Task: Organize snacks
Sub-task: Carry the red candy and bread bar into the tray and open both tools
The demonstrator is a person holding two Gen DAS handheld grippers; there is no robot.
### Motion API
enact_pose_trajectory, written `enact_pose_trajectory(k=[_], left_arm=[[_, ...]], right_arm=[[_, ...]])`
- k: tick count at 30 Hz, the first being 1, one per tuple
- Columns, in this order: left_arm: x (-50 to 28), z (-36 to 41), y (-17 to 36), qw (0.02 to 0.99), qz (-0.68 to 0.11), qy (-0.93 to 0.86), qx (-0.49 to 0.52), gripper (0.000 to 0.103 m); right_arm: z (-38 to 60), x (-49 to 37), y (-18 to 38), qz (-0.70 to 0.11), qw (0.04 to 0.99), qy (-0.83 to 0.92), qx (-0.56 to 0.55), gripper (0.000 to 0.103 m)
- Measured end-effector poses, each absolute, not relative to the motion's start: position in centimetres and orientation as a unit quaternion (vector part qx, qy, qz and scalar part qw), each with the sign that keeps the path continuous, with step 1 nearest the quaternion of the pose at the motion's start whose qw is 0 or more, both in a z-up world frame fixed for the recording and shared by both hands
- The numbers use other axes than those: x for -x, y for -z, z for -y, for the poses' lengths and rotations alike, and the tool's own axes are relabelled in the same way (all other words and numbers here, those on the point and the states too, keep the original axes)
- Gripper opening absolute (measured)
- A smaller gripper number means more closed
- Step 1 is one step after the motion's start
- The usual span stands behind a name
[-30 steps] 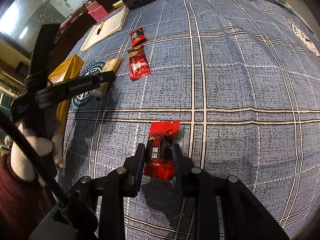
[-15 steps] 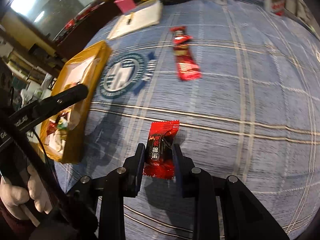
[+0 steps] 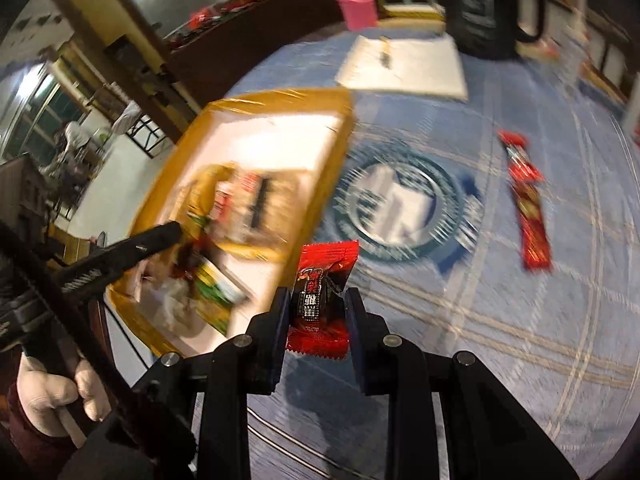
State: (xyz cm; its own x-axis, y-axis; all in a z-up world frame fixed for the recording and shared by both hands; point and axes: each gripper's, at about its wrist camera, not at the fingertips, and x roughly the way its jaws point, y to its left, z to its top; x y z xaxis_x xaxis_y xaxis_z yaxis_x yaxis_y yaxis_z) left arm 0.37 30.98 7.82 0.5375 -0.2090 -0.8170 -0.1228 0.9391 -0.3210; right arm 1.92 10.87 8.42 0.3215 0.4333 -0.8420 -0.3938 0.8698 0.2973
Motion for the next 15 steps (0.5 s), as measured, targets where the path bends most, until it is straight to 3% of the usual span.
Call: enact_pose_trajectory(k=[15], left_arm=[[-7.6,-35.4,-6.2,0.854,-0.493,0.033,0.16,0.036]], right_arm=[[-21.2,-8.1,-7.1,-0.514,0.817,-0.256,0.041,0.027]])
